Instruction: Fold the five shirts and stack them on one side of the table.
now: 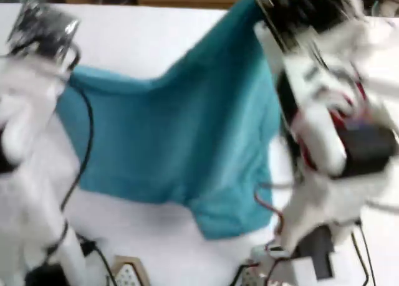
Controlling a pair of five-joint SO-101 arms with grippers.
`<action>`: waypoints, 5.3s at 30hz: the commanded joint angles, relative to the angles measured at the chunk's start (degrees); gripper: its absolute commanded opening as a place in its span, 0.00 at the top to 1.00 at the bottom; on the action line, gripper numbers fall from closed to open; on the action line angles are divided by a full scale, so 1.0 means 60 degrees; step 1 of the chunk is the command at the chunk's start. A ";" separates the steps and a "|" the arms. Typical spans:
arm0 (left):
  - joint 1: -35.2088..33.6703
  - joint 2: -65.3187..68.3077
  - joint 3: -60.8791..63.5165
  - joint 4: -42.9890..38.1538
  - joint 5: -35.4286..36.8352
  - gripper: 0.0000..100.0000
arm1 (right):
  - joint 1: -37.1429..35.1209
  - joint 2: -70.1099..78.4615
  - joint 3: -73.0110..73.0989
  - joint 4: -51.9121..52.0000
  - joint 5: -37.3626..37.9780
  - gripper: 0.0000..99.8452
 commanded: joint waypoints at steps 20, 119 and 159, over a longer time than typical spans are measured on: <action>0.0454 0.5348 -0.0081 -0.1670 -0.0864 0.98 | 0.0930 0.4857 0.0835 -0.1136 0.0147 0.98; -0.0615 -0.0850 1.0469 -0.1802 -0.2960 0.98 | 0.3070 -1.0322 2.1099 0.1018 0.6769 0.98; -0.0425 0.4689 0.3861 -0.0322 -0.1582 0.77 | 0.0418 -1.0220 2.1421 -0.4974 0.2037 0.80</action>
